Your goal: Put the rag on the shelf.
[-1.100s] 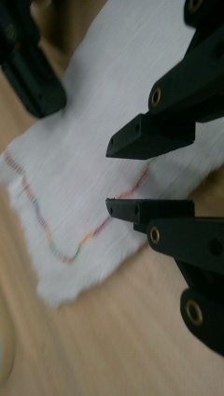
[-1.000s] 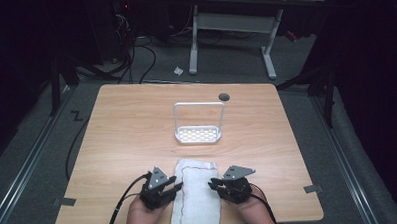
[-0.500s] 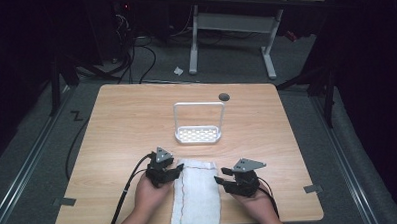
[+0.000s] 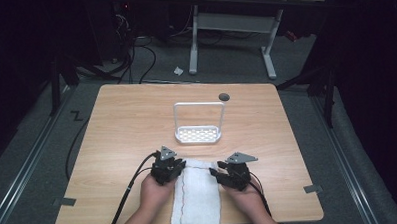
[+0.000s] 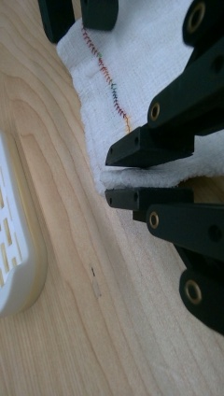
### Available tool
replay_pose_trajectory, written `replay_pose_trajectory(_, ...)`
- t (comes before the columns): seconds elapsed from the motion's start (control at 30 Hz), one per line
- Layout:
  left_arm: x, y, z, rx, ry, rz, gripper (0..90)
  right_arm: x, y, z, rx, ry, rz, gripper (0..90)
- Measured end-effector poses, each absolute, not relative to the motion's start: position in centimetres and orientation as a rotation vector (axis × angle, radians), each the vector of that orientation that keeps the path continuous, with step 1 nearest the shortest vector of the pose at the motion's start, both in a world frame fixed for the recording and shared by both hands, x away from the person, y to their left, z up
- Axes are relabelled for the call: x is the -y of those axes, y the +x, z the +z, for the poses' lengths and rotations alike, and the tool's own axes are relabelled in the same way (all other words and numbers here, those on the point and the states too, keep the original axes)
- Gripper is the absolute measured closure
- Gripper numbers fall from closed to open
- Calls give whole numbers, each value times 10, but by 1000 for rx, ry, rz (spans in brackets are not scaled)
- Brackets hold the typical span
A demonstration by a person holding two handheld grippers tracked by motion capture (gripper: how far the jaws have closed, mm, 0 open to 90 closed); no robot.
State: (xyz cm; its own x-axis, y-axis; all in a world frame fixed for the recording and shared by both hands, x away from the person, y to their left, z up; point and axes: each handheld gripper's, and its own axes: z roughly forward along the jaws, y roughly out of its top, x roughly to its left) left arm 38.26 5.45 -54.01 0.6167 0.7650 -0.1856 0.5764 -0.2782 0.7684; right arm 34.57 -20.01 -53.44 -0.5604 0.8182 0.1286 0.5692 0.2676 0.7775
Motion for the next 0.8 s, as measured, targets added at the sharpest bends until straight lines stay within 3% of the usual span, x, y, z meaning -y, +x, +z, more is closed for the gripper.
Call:
replay_pose_trajectory(0.43,-53,380,-541,-1098,1949,268,822,189,351,-539,-2197,1348,1103,734)
replay_pose_trajectory(0.53,-53,380,-541,-1097,1949,264,828,185,348,-539,-2201,1343,1106,854)
replay_pose_trajectory(0.8,-56,376,-540,-1080,1914,273,840,186,349,-537,-2180,1307,1113,864)
